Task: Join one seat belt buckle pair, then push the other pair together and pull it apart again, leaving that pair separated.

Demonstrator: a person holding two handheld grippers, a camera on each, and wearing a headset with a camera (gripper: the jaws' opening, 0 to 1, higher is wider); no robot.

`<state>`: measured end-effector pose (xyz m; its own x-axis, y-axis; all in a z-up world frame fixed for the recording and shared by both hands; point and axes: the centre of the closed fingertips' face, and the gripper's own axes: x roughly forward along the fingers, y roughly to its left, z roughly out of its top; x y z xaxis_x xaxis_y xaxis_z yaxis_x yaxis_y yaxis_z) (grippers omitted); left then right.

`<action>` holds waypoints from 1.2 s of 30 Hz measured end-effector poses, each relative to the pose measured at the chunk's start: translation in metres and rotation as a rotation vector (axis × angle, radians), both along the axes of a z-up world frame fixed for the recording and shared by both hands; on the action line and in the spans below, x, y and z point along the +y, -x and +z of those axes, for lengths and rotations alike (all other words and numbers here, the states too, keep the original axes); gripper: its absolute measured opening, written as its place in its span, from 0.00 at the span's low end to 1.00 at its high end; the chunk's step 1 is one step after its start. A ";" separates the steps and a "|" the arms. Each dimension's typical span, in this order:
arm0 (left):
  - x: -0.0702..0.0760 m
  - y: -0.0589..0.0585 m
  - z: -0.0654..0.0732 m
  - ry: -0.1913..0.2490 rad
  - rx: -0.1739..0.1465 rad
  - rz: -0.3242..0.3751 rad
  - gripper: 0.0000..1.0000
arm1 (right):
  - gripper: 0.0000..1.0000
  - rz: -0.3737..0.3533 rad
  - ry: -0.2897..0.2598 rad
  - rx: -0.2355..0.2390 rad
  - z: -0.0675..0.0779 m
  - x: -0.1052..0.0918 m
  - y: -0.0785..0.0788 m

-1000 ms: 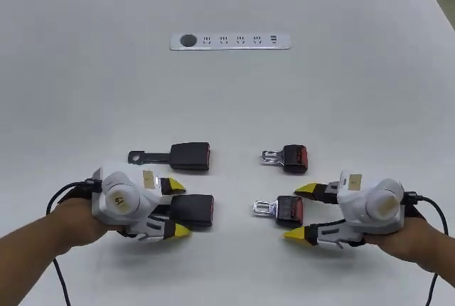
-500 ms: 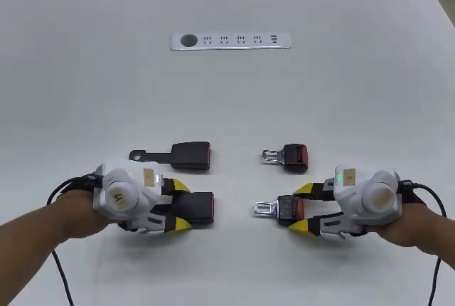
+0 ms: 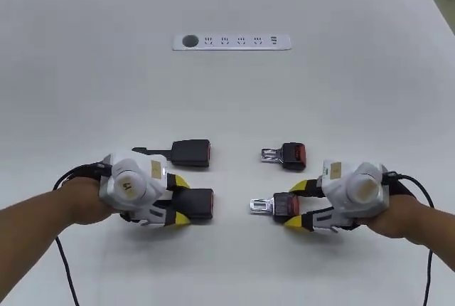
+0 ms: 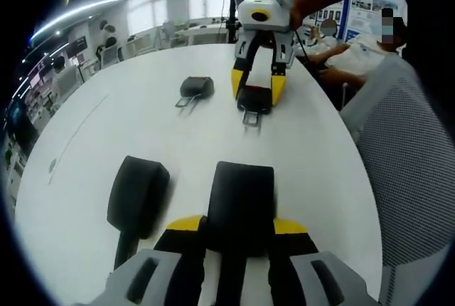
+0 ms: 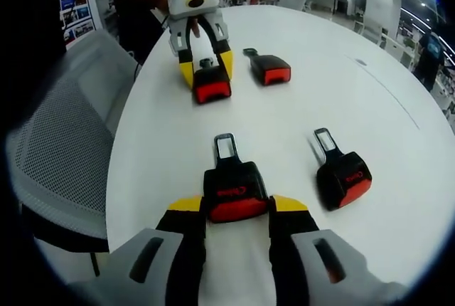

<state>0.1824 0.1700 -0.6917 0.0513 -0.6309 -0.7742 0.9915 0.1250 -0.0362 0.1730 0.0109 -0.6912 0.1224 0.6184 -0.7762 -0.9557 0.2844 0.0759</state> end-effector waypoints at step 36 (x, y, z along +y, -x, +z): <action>0.004 0.001 0.000 -0.093 0.013 -0.054 0.35 | 0.33 0.043 -0.067 -0.003 -0.003 0.079 -0.005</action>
